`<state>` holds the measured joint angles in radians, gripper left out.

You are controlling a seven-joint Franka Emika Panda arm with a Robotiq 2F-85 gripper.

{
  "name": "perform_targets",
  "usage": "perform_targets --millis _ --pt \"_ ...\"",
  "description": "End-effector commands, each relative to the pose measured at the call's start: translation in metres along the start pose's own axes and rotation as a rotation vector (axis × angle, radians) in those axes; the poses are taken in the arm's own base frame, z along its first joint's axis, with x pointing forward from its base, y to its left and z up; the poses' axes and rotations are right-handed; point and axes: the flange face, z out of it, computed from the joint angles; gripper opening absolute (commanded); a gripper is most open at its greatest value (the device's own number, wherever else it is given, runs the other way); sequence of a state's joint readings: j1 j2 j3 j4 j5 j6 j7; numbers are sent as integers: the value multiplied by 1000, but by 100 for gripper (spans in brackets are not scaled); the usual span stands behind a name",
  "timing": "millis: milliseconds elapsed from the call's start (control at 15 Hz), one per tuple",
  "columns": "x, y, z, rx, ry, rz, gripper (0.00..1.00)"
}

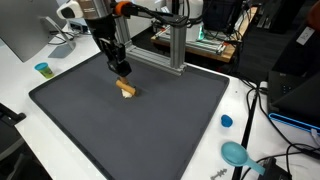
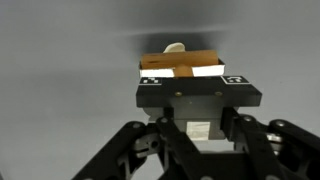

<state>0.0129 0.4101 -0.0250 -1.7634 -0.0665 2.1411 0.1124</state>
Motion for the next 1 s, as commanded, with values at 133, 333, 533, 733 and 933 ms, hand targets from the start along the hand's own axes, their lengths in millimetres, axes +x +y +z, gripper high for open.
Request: perform_targets --millis 133,333,533,733,933 --pt "21 5 -13 30 21 11 23" --pt "27 3 -9 17 18 12 23" --pt "29 -3 1 6 0 -6 23" --pt "27 -9 17 -1 -32 -26 23" --pt "31 1 6 49 21 42 23"
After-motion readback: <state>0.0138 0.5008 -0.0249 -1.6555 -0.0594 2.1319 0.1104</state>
